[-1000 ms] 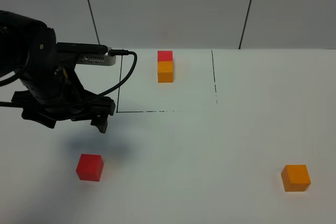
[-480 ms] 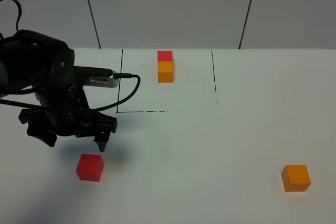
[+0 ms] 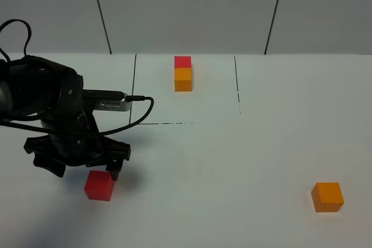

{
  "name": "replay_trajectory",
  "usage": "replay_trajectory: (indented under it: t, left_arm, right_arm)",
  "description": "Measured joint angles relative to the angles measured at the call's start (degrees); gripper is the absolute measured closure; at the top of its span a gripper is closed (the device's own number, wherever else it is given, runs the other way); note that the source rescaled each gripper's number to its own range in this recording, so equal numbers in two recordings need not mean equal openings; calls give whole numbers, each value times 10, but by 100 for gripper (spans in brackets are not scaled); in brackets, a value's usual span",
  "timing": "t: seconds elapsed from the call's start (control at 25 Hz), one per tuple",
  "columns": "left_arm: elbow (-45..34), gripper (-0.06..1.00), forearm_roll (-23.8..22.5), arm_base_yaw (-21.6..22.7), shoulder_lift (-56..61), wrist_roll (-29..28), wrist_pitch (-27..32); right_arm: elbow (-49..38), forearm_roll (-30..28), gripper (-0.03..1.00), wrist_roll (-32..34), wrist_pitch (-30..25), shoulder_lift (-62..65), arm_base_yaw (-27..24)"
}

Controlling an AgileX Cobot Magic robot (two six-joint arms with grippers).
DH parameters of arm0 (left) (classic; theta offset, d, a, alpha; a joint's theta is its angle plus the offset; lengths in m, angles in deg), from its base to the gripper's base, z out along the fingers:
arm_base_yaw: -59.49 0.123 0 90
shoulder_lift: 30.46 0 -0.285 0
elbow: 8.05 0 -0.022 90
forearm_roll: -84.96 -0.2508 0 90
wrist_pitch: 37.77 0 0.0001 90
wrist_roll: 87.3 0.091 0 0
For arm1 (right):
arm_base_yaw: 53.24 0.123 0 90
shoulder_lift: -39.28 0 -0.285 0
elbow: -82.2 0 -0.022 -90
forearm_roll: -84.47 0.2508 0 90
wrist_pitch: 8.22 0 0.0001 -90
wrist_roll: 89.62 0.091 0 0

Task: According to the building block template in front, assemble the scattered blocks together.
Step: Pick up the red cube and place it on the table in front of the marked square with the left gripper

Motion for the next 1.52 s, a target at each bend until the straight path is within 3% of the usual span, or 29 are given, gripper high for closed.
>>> replay_trajectory:
  t: [0.4,0.76,1.0,1.52]
  left_arm:
    - [-62,2,3,0,0,0,-88]
    - [-63,2,3,0,0,6,-103]
    - [-63,2,42,0,0,40,-114]
    - [-63,2,35,0,0,46,-113]
  right_arm:
    - [0,0,18,0,0,0,0]
    - [0,0,18,0,0,0,0]
    - [0,0,18,0,0,0,0]
    - [0,0,18,0,0,0,0]
